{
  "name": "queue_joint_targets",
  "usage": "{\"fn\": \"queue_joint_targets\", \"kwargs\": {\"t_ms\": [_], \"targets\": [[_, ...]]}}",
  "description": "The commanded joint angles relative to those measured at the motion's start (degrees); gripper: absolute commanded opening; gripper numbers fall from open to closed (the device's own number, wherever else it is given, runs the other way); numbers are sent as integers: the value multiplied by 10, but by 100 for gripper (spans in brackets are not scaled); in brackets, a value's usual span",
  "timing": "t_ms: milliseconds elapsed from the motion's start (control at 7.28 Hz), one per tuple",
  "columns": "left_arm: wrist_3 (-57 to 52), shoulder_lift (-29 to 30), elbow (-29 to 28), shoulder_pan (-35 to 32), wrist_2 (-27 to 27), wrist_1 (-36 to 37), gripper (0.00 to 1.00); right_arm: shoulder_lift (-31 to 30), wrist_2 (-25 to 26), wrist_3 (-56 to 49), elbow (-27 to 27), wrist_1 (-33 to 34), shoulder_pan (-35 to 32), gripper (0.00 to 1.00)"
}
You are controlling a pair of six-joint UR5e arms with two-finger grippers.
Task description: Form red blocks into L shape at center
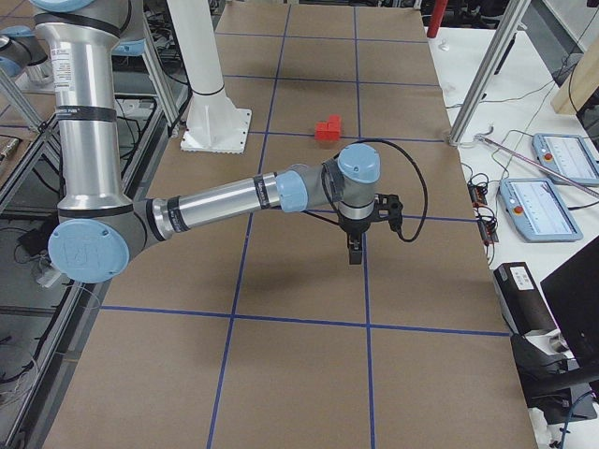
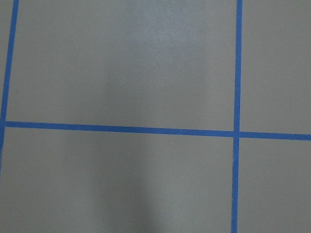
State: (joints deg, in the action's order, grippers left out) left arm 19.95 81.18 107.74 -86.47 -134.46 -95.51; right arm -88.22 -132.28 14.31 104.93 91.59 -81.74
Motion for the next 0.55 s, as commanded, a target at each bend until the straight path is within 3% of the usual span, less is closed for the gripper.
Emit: {"fn": "queue_joint_targets", "kwargs": {"t_ms": [0,412], "targets": [[-51,-1,-5,-1,45,0,100,1,-1,-1,-7,-1,1,100],[-89,0,-12,-6,39,4,100,10,-2,-1,-11,0,1,100]]}}
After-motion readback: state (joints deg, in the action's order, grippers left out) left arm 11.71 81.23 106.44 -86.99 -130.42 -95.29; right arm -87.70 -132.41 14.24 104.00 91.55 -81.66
